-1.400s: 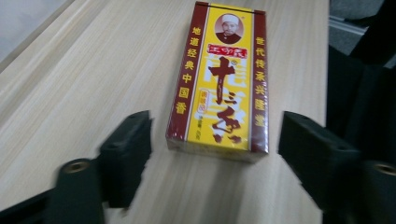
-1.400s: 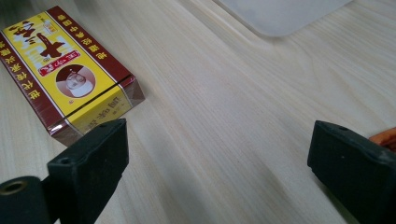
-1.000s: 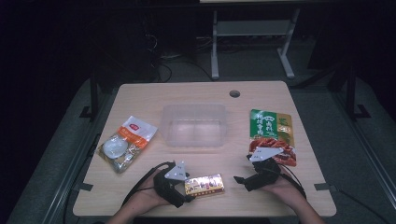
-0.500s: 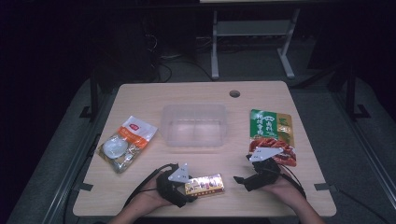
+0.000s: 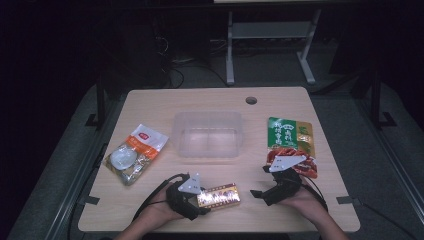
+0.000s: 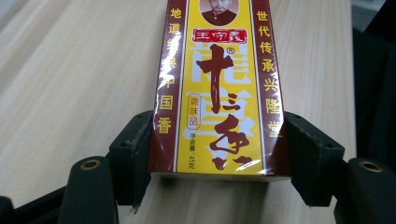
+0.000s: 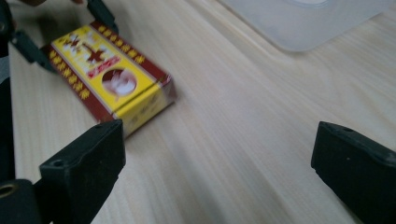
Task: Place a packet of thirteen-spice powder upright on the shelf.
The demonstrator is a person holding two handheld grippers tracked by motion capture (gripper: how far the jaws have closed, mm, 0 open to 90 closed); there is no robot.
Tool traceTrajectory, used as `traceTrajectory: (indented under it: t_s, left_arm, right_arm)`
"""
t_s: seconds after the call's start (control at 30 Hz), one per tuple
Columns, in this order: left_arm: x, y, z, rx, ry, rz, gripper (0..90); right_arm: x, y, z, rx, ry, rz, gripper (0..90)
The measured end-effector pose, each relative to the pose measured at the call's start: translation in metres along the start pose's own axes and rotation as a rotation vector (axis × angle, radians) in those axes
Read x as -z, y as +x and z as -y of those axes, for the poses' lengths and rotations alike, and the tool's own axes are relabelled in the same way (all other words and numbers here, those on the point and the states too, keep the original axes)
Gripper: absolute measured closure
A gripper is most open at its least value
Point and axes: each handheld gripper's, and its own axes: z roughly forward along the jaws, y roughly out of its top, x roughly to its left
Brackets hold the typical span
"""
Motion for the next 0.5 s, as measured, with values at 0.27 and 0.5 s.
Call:
traceTrajectory:
  t_s: [0.27, 0.5]
  left_arm:
    - [0.028, 0.016, 0.004, 0.032, -0.088, -0.017, 32.0]
    - [0.048, 0.023, 0.011, 0.056, -0.144, -0.021, 32.0]
  right_arm:
    - [-0.001, 0.007, -0.006, 0.044, 0.001, -0.047, 2.6]
    - [-0.006, 0.011, -0.024, 0.100, -0.004, -0.113, 2.6]
